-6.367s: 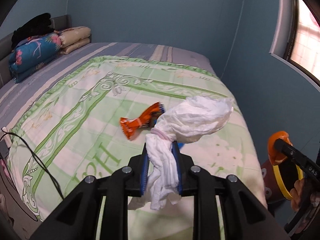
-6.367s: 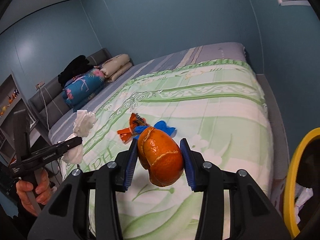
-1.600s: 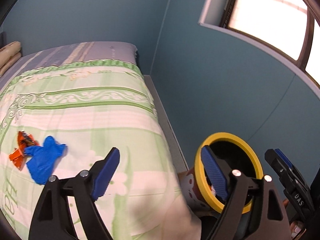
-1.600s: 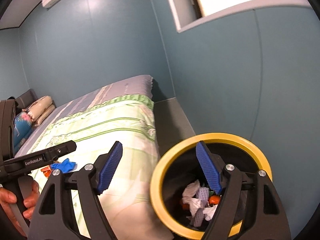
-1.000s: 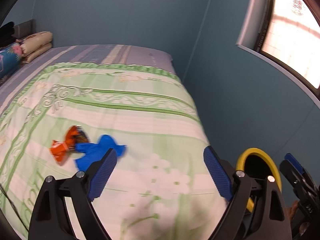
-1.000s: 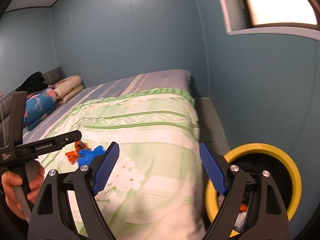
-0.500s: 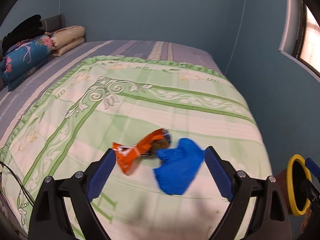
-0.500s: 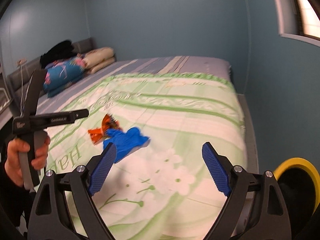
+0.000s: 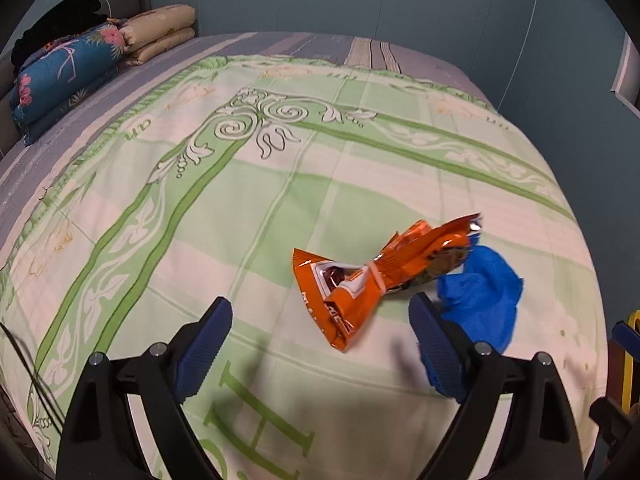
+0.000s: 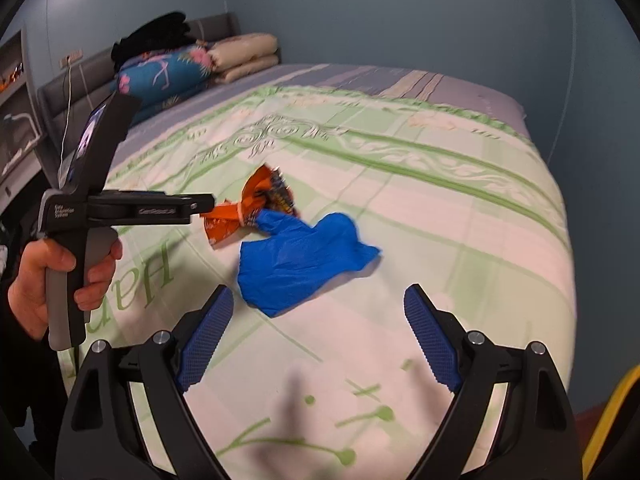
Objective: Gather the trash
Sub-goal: 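Move both open tools back to the snack wrapper and blue glove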
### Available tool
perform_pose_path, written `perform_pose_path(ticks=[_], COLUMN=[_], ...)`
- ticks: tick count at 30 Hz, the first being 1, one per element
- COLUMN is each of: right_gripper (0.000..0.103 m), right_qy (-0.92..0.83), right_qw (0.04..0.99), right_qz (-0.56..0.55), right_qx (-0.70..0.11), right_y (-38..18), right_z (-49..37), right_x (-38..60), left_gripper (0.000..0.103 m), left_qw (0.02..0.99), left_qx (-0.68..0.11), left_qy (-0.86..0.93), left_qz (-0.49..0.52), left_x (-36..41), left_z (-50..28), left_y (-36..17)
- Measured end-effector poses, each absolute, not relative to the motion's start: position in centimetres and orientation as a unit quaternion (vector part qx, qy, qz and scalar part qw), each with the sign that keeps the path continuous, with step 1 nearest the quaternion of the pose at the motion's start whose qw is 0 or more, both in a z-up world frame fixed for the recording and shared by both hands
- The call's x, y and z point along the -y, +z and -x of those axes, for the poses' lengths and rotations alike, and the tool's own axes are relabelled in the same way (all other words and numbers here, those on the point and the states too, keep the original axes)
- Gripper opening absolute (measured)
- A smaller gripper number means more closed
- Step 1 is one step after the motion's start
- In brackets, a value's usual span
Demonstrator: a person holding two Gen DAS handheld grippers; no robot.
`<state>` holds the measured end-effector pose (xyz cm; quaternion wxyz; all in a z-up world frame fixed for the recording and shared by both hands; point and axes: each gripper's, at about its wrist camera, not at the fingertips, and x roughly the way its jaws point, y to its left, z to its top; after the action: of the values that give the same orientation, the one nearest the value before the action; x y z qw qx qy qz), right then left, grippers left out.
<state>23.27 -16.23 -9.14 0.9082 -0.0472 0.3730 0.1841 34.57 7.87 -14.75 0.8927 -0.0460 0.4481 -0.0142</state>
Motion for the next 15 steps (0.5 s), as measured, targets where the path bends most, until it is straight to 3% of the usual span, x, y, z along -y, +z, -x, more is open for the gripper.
perform_pose_path(ticks=[15], right_gripper=[0.083], right_qy=[0.209], right_qw=[0.877], right_qz=[0.105], right_qx=[-0.419], right_y=[-14.1], right_z=[-28.8], right_x=[12.3], left_gripper=[0.087], left_qw=[0.874], left_qx=[-0.485], left_qy=[-0.008], left_qz=[0.010], left_x=[-6.2], left_z=[-39.4], left_y=[-18.9])
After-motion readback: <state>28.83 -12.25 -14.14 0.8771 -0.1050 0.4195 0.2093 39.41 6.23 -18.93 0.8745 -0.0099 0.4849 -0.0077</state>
